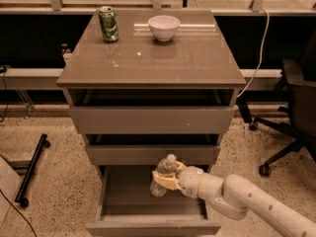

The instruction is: Place water bottle into bottom drawer

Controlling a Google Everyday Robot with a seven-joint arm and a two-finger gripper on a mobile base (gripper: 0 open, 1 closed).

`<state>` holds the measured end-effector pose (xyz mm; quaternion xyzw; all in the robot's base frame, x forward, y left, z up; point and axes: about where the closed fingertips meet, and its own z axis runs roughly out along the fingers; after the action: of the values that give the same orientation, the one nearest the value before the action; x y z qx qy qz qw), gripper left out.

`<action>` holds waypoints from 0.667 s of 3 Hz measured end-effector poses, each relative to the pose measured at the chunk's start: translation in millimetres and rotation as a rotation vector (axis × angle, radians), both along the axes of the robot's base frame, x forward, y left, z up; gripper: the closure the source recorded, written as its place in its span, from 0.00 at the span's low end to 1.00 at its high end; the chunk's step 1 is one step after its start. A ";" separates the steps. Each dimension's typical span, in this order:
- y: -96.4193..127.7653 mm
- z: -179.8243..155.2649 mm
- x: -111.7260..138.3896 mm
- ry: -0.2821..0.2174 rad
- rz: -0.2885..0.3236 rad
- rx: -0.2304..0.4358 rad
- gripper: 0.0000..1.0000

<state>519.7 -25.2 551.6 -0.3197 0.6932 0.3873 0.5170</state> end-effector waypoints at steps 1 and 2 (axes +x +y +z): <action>-36.4 -70.2 7.2 0.068 -0.008 0.023 1.00; -65.4 -110.1 16.1 0.098 -0.013 0.040 1.00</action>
Offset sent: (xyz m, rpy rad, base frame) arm 0.0271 -0.1065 -0.1599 0.0569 0.1357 -0.0267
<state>535.8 -90.6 441.5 -0.2856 0.7118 0.4129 0.4911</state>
